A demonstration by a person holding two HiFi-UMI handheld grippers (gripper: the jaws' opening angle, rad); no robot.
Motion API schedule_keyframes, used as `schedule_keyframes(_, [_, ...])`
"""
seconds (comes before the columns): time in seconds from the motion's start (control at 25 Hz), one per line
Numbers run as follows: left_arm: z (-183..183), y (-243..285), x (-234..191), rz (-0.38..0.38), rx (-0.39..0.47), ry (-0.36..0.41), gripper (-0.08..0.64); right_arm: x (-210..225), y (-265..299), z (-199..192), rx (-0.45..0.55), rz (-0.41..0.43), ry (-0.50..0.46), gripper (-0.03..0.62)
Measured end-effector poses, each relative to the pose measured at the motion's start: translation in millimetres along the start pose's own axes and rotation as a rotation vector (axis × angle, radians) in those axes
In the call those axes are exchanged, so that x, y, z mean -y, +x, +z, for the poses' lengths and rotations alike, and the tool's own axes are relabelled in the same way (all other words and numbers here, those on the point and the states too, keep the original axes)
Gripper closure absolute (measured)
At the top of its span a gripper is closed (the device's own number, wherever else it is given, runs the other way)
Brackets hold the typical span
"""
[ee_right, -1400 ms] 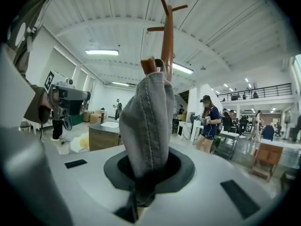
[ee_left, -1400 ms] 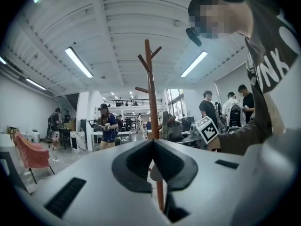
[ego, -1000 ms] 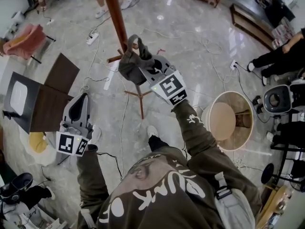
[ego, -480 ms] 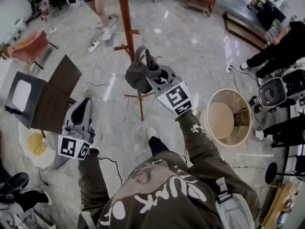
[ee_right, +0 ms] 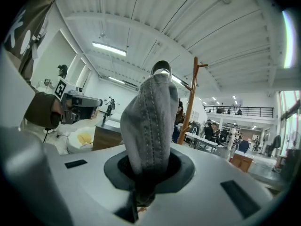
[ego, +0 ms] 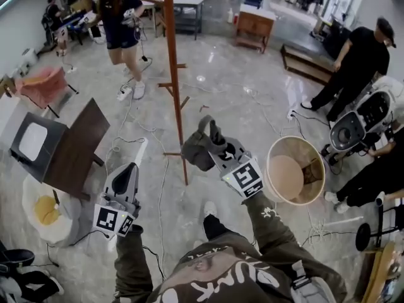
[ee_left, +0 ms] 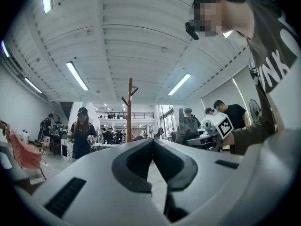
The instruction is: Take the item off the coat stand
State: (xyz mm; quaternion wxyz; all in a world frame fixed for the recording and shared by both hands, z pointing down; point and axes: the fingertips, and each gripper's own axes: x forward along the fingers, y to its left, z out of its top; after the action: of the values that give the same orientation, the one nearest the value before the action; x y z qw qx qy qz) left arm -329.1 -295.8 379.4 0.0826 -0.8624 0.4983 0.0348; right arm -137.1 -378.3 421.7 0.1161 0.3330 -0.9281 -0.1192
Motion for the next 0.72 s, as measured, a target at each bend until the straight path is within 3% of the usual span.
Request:
schedule_keyframes(0.44, [32.3,-21.2,65.7,-0.032,0.02,0.017,0.557,-21.1,-87.0,13.7,0.016,-0.027,-0.01,0.549])
schedule_keyframes(0.72, [51.2,-34.8,136.9,-0.007,0.006,0.049,0.557,-25.5,-154.1,7.3,0.054,0.004,-0.003,0.548])
